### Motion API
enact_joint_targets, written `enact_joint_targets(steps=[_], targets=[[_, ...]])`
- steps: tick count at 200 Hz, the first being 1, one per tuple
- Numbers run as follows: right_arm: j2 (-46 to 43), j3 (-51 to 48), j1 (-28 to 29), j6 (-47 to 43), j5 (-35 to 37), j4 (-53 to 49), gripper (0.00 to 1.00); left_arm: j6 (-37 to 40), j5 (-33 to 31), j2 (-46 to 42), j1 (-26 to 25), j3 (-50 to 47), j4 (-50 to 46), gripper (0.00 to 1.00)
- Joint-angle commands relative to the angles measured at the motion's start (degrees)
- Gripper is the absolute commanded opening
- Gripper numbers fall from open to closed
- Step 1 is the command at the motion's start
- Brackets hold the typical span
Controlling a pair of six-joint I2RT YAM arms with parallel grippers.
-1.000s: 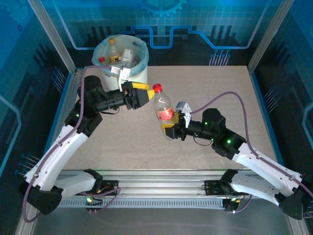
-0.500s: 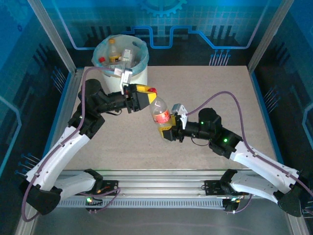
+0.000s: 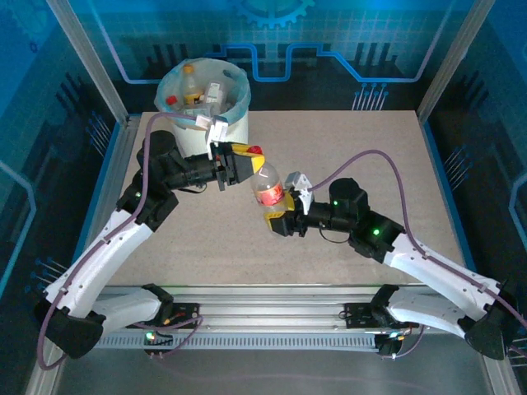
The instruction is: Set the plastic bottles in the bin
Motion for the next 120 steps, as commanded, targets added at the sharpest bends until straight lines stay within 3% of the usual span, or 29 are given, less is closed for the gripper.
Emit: enact_joint_targets(steps=[1,17,36,92,120], targets=[[0.7,4.7,0.7,-1.3,6.3,-2.1,0.73,3.4,-3.8,-0.4,-0.6,2.5,-2.6,0.04],[0.7,5.9,0.8,-0.7,12.2,-4.0,0.9,7.0,-9.4,-0.7,-0.5,4.8,-5.6,0.0],[0.6,6.3,0.4,1.3,20.4,-4.9,0.99,12.7,-17.5,-0.6,0.3,9.0,-10.4,0.0],[1.8,8.1,-3.0,5.0,28.3,-6.7,1.0,13.1,-34.1,3.8,9.8,18.9,-9.9,0.0],[2.8,8.8,-5.0,7.1,28.6,-8.5,1.0,6.2,-37.7,8.6,17.5,23.1,-4.2,0.0]])
